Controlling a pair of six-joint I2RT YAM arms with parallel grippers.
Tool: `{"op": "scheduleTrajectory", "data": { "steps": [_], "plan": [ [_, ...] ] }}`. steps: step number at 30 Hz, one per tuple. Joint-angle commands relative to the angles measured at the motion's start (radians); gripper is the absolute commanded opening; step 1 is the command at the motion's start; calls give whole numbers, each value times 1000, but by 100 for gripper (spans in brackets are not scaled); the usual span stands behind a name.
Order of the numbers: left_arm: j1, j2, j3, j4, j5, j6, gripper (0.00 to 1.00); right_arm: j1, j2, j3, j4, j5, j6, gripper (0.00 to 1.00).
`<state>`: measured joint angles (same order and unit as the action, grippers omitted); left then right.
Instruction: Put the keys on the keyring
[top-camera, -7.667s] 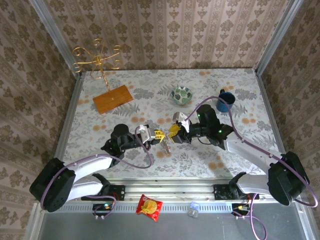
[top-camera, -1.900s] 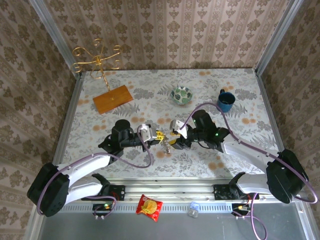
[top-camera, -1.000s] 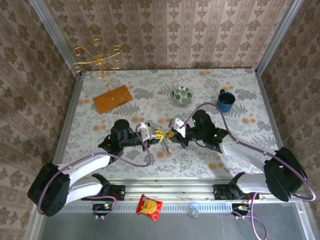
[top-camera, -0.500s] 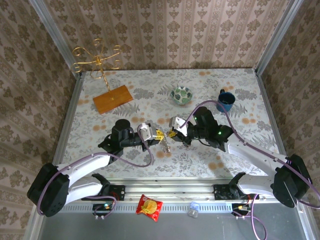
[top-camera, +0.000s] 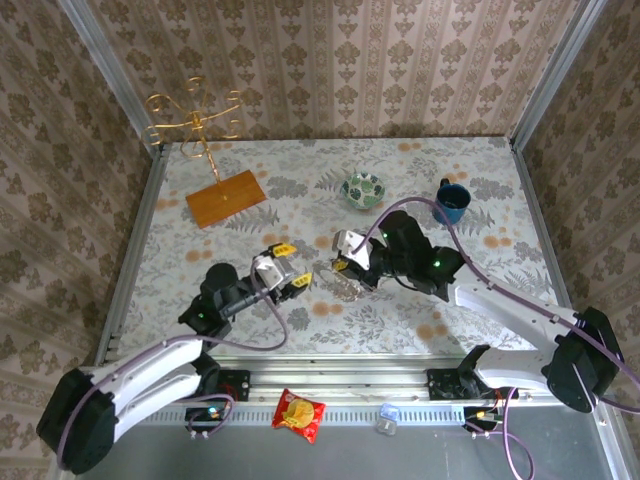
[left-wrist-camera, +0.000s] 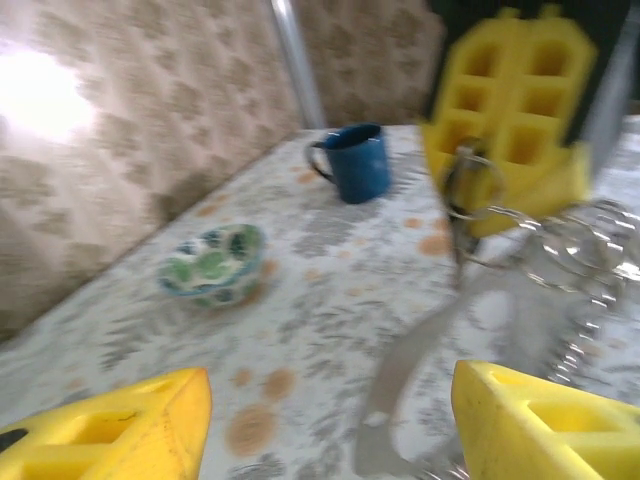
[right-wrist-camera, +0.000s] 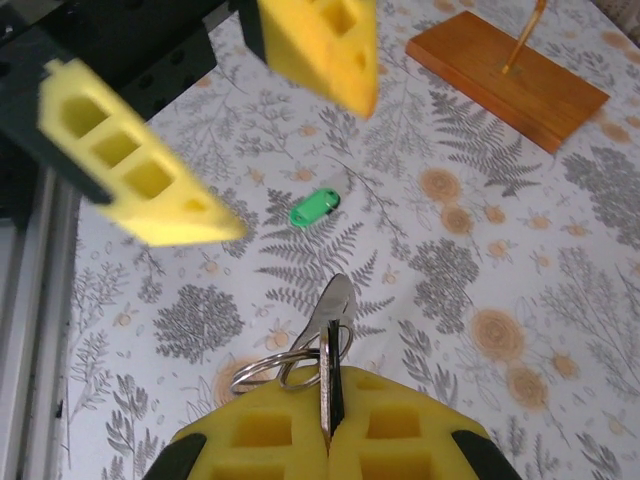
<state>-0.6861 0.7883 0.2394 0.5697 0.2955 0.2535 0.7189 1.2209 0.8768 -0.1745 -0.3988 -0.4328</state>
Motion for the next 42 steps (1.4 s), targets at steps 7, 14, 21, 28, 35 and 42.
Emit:
{"op": "scheduleTrajectory", "data": {
  "steps": [7, 14, 21, 28, 35, 42],
  "plan": [
    [41, -262, -40, 42, -432, -81, 69, 63, 162, 143, 223, -55, 108, 0],
    [71, -354, -31, -67, -504, -136, 70, 62, 265, 69, 250, 43, 113, 0],
    [87, -292, -21, -75, -527, -147, 70, 27, 302, 74, -17, 288, -118, 0],
    [100, -217, -12, -72, -520, -175, 70, -7, 341, 84, -136, 406, -207, 0],
    [114, -181, -2, -98, -494, -191, 70, -19, 397, 99, -178, 482, -248, 0],
    [124, -156, 6, -128, -459, -207, 70, -29, 442, 117, -253, 558, -290, 0]
  ]
}}
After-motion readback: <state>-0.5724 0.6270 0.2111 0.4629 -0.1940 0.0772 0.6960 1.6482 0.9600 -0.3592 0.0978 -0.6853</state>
